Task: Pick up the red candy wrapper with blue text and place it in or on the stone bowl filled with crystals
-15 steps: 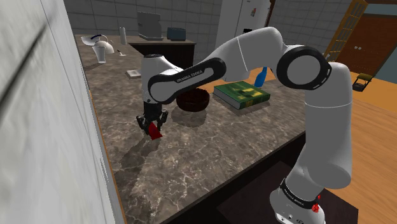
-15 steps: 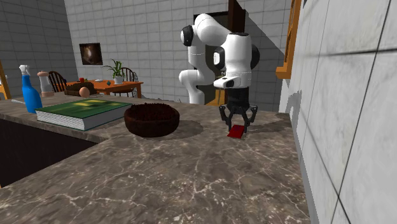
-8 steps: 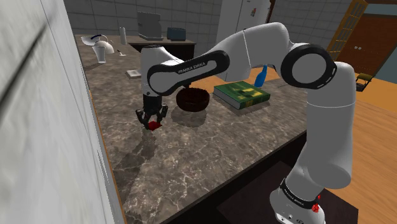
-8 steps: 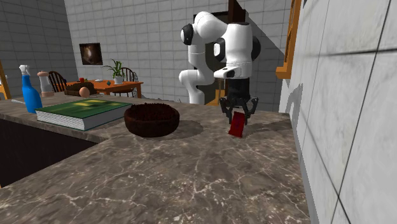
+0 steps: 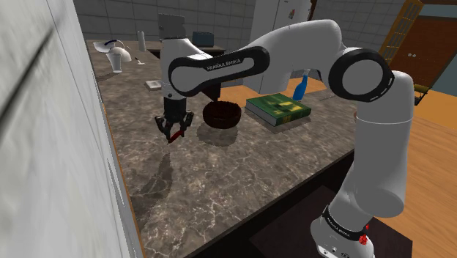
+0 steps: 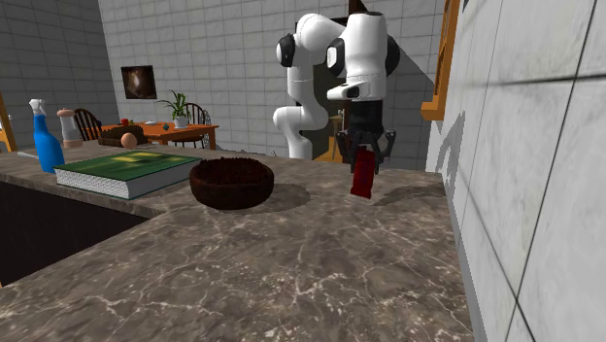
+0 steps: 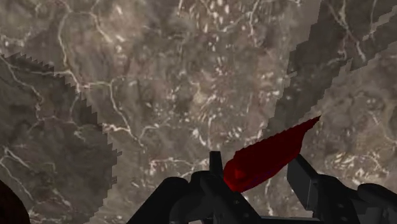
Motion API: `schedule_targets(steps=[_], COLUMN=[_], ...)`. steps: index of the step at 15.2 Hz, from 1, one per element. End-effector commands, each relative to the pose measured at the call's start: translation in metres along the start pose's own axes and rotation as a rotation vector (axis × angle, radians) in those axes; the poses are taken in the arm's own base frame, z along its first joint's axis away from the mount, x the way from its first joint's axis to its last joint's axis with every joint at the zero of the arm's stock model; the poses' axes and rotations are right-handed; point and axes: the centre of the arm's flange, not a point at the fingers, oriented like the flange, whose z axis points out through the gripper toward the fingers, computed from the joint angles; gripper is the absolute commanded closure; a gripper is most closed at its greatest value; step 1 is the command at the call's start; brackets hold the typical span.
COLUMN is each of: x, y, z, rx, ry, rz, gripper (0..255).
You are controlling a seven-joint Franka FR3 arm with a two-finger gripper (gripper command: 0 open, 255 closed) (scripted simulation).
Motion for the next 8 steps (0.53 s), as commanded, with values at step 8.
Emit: schedule_targets(steps=[8], x=[0.001], y=[-0.002], z=[-0.047], rx=[0.0], ry=[0.0], rz=[0.0], gripper=[255])
